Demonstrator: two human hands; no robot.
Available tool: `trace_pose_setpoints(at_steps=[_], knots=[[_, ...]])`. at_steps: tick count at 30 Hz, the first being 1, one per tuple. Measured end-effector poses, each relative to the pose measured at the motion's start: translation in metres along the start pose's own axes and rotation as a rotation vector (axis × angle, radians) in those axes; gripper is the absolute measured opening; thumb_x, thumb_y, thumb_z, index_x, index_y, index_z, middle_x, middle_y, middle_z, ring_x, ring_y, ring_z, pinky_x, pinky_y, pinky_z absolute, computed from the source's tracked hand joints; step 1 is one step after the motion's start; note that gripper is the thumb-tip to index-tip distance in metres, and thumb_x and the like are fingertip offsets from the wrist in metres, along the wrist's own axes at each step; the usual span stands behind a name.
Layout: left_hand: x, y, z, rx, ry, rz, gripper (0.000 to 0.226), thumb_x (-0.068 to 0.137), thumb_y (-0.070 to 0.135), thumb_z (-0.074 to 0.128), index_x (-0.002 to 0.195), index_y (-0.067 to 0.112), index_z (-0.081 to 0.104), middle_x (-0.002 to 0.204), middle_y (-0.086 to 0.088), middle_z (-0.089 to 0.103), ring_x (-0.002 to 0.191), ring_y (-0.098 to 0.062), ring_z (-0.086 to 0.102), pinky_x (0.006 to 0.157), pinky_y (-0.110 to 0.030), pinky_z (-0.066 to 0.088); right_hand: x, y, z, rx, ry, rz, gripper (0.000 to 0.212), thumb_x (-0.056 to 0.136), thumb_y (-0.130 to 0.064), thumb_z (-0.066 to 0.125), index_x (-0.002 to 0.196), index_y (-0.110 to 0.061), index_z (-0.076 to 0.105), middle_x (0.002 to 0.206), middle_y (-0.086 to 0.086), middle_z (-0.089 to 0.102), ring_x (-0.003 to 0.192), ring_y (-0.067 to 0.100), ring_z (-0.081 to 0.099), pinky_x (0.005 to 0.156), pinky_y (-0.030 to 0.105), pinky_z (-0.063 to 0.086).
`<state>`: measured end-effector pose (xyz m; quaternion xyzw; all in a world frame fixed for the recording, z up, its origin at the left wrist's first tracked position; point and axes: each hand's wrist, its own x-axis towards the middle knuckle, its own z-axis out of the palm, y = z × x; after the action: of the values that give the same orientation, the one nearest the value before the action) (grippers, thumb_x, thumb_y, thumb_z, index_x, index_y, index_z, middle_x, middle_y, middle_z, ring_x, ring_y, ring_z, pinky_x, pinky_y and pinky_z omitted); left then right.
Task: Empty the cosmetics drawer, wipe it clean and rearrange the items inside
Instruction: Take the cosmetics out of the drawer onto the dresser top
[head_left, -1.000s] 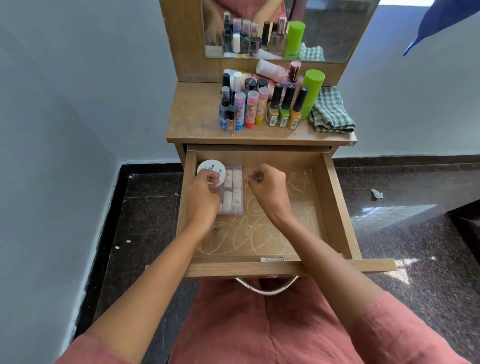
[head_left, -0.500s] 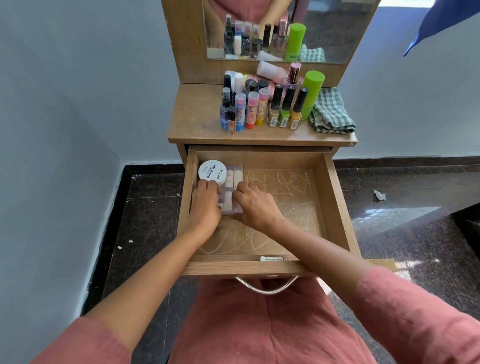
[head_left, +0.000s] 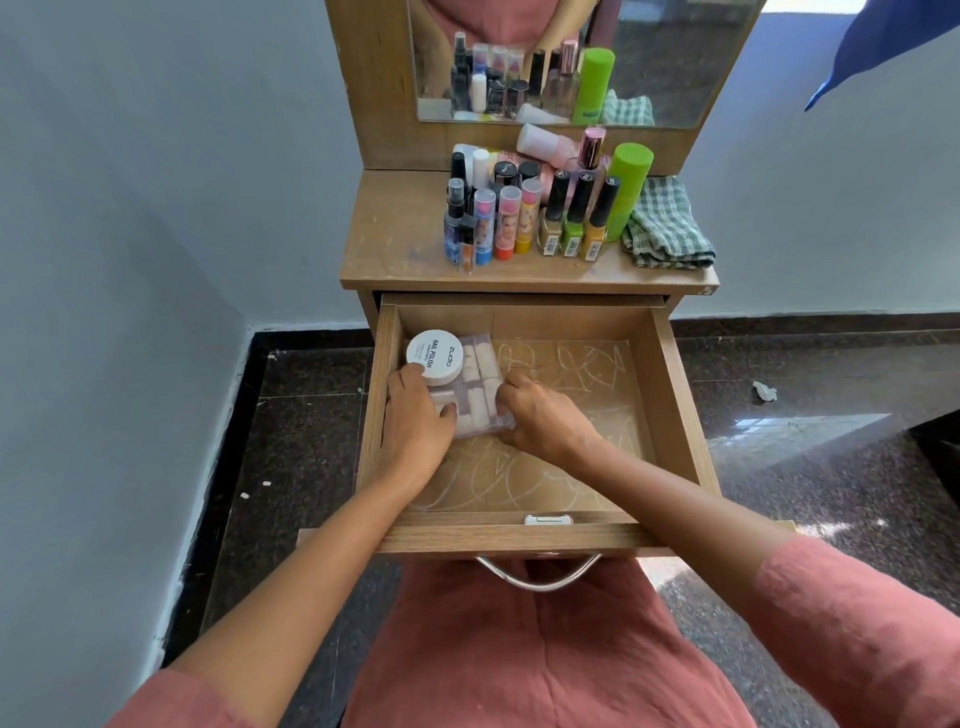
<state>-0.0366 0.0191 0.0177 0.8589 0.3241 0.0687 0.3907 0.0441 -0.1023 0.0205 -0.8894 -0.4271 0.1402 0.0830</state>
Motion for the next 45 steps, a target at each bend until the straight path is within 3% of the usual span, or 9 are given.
trace_pose_setpoints(at_steps=[5,11,15,18,25,30,33,37,45], knots=[[0.012,0.003,0.005,-0.231,-0.023,-0.162,0.064,0.084,0.017,0.063,0.137,0.006,0.029,0.137,-0.011,0.041,0.127,-0.024,0.041,0.102,-0.035,0.039,0.003,0.008,-0.003,0.278,-0.031,0.128,0.039,0.076,-0.016,0.072,0.105,0.003,0.055,0.117,0.018,0.05,0.103,0.033,0.055,0.083,0.033,0.045],[0.025,0.014,0.014,-0.471,0.003,-0.372,0.063,0.083,0.023,0.064,0.135,0.011,0.031,0.131,-0.008,0.046,0.119,-0.024,0.048,0.097,-0.037,0.045,0.023,-0.004,-0.003,0.635,0.159,0.407,0.035,0.083,-0.015,0.065,0.111,0.004,0.056,0.113,0.02,0.059,0.104,0.029,0.056,0.085,0.028,0.042],[0.033,0.019,0.016,-0.515,0.037,-0.484,0.066,0.082,0.026,0.065,0.136,0.007,0.031,0.135,-0.012,0.044,0.119,-0.028,0.048,0.098,-0.04,0.046,0.032,-0.013,-0.003,0.782,0.172,0.524,0.029,0.084,-0.011,0.063,0.107,0.006,0.058,0.101,0.016,0.059,0.095,0.027,0.055,0.065,0.017,0.033],[0.037,0.025,0.014,-0.508,0.056,-0.58,0.065,0.081,0.027,0.066,0.132,0.004,0.035,0.136,-0.014,0.041,0.121,-0.031,0.046,0.096,-0.044,0.048,0.037,-0.013,0.001,0.865,0.177,0.655,0.031,0.08,-0.019,0.068,0.103,0.001,0.062,0.1,0.01,0.06,0.091,0.024,0.056,0.068,0.024,0.036],[0.038,0.028,0.017,-0.482,0.029,-0.523,0.047,0.082,0.023,0.067,0.121,0.003,0.05,0.134,-0.015,0.038,0.118,-0.033,0.046,0.097,-0.043,0.047,0.028,-0.005,-0.004,0.975,0.204,0.782,0.038,0.078,-0.022,0.071,0.107,0.0,0.06,0.112,0.014,0.063,0.105,0.027,0.058,0.08,0.029,0.043],[0.032,0.024,0.019,-0.597,0.008,-0.546,0.045,0.076,0.023,0.073,0.114,0.007,0.056,0.124,-0.015,0.054,0.108,-0.032,0.057,0.088,-0.048,0.053,0.022,-0.001,-0.008,0.958,0.251,0.795,0.02,0.075,-0.02,0.074,0.083,-0.007,0.061,0.086,0.011,0.062,0.079,0.02,0.054,0.06,0.026,0.039],[0.025,0.028,0.013,-0.676,-0.045,-0.505,0.039,0.082,0.016,0.068,0.117,0.005,0.055,0.119,-0.013,0.06,0.101,-0.025,0.059,0.081,-0.039,0.054,0.018,0.001,-0.01,0.965,0.289,0.817,0.028,0.073,-0.021,0.075,0.074,-0.004,0.054,0.076,0.007,0.052,0.072,0.019,0.049,0.052,0.027,0.034],[0.014,0.035,0.003,-0.786,-0.127,-0.475,0.033,0.086,0.015,0.063,0.116,0.005,0.055,0.118,-0.009,0.061,0.09,-0.015,0.055,0.059,-0.023,0.046,0.008,0.003,-0.019,1.028,0.354,0.813,0.033,0.073,-0.016,0.075,0.089,0.011,0.064,0.078,0.01,0.058,0.072,0.02,0.054,0.056,0.028,0.042],[-0.009,0.039,-0.025,-0.823,-0.108,-0.334,0.031,0.09,0.022,0.057,0.12,0.014,0.056,0.109,0.0,0.062,0.082,-0.005,0.058,0.058,-0.019,0.043,-0.008,-0.014,-0.032,1.134,0.403,0.694,0.027,0.076,-0.015,0.074,0.099,-0.004,0.068,0.091,0.012,0.068,0.088,0.025,0.067,0.067,0.034,0.055]])
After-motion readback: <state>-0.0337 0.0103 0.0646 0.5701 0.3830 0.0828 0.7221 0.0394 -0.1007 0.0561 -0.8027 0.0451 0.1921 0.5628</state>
